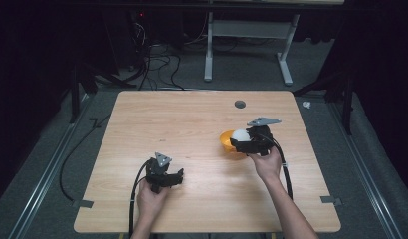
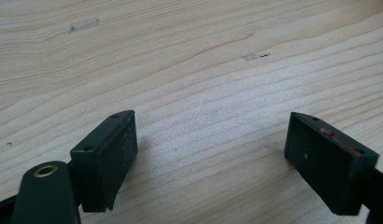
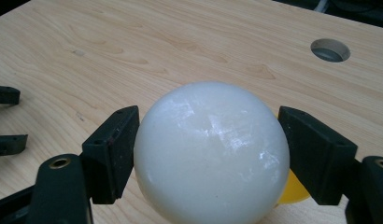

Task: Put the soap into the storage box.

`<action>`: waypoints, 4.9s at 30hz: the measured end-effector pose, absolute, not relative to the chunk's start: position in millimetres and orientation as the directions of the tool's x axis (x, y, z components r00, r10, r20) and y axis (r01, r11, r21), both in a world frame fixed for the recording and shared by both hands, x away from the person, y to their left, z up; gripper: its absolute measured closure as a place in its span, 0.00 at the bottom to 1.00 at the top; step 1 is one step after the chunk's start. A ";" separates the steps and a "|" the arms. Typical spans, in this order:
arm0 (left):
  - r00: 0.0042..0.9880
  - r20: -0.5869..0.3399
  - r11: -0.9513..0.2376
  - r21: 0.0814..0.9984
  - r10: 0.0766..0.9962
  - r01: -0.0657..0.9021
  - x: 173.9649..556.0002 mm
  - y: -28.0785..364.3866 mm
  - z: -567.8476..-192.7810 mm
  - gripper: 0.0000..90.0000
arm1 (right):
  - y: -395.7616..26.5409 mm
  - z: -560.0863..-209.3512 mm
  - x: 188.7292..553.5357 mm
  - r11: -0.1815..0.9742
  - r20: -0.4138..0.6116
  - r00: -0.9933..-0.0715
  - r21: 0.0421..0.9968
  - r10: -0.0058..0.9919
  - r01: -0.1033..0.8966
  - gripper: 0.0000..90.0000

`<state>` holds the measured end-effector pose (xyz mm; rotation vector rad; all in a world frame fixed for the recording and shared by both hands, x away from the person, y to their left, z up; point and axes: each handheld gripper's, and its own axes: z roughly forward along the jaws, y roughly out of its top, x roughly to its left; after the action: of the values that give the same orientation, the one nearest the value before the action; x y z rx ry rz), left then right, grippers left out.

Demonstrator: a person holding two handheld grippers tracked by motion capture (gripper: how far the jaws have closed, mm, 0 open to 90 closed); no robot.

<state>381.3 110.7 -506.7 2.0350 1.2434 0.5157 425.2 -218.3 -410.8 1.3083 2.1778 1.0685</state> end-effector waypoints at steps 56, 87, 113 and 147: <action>0.463 -0.015 -0.307 0.729 0.886 0.612 381.2 110.5 -506.8 0.19 | -219.0 -435.7 455.0 0.218 0.059 -0.402 0.764 0.914 0.608 0.26; 0.463 -0.015 -0.308 0.729 0.886 0.612 381.1 110.5 -506.8 0.19 | -241.9 -410.6 427.2 0.206 0.059 -0.418 0.804 0.906 0.559 0.28; 0.464 -0.015 -0.308 0.728 0.886 0.612 381.0 110.4 -506.8 0.19 | -263.9 -400.0 405.0 0.168 0.071 -0.411 0.839 0.909 0.517 0.27; 0.466 -0.016 -0.309 0.728 0.885 0.612 380.6 110.4 -506.7 0.19 | -294.2 -390.4 371.7 0.136 0.076 -0.367 0.845 0.927 0.517 0.28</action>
<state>380.6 110.4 -506.7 2.0382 1.2396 0.5167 371.7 -294.2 -390.4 1.3827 1.9466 1.1437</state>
